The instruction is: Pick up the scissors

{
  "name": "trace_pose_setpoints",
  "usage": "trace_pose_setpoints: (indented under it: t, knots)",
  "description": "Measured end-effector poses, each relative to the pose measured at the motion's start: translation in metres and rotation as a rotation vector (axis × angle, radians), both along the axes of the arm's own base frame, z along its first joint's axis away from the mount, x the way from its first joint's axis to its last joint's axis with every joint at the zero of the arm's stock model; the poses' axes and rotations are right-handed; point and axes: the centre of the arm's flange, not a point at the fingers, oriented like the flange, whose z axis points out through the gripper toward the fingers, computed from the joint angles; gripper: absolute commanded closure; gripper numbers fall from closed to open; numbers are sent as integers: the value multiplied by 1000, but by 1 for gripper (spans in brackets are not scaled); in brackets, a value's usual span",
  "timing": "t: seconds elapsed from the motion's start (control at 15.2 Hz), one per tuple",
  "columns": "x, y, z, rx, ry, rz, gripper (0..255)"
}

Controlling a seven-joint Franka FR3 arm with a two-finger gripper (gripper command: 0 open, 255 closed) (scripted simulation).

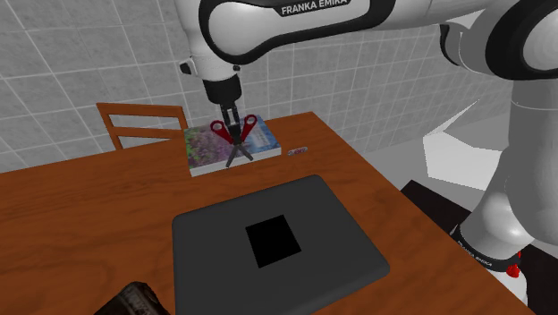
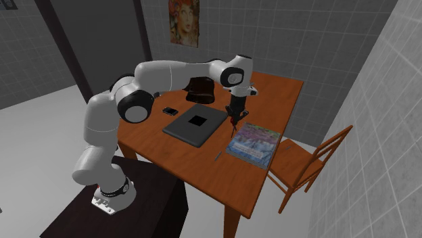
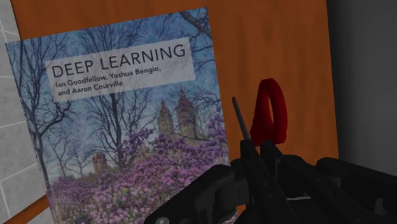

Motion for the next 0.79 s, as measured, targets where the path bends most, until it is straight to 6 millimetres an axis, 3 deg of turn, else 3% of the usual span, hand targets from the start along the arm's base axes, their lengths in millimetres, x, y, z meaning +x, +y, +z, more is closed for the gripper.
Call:
trace_pose_setpoints:
  t: [0.79]
  knots:
    - [0,-1,60,0,0,0,255]
